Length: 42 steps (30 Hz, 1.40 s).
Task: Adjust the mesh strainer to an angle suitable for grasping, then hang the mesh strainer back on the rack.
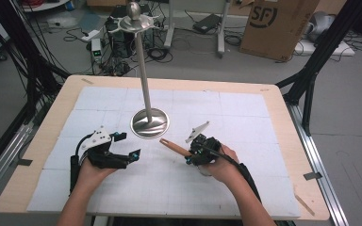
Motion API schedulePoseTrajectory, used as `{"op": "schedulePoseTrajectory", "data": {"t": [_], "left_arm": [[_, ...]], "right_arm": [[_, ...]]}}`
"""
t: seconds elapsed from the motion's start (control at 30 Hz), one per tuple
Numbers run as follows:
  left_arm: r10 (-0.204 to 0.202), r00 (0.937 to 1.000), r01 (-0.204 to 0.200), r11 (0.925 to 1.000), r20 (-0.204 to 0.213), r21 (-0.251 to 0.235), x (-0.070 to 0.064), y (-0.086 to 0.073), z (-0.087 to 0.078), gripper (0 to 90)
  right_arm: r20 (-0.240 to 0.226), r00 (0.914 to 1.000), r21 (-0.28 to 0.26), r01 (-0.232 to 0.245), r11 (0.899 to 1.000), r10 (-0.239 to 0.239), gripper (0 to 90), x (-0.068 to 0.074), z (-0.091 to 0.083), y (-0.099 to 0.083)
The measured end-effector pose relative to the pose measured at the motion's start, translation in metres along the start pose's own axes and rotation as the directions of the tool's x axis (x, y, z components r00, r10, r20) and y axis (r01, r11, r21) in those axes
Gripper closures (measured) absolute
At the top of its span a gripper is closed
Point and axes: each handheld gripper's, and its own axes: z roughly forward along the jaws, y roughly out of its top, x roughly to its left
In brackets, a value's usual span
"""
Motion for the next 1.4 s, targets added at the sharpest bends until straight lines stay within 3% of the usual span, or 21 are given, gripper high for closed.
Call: {"op": "schedulePoseTrajectory", "data": {"t": [0.2,0.77,0.93,1.1,1.4], "left_arm": [[0.009,1.0000,-0.009,0.9999,0.004,0.013,0.000,-0.001,0.003,12.0],[0.001,1.0000,-0.001,1.0000,0.005,-0.003,0.000,0.000,0.002,12.0],[0.001,1.0000,-0.001,1.0000,0.003,-0.005,0.000,0.000,0.001,11.9],[0.007,1.0000,-0.007,1.0000,-0.001,-0.002,0.000,0.001,0.000,12.0],[0.013,0.9999,-0.013,0.9999,0.004,0.006,-0.004,0.000,0.002,12.0]], "right_arm": [[0.003,0.9999,-0.053,-0.014,0.998,0.014,68.5,-0.005,-0.010,-0.002],[0.016,0.9991,-0.126,-0.036,0.991,0.038,68.5,-0.010,-0.026,-0.005],[0.014,0.9981,-0.182,-0.056,0.982,0.060,68.5,-0.014,-0.035,-0.007],[0.019,0.9986,-0.228,-0.044,0.973,0.050,68.5,-0.017,-0.044,-0.007],[0.043,0.9977,-0.375,-0.033,0.926,0.052,68.4,-0.024,-0.069,-0.005]]}}
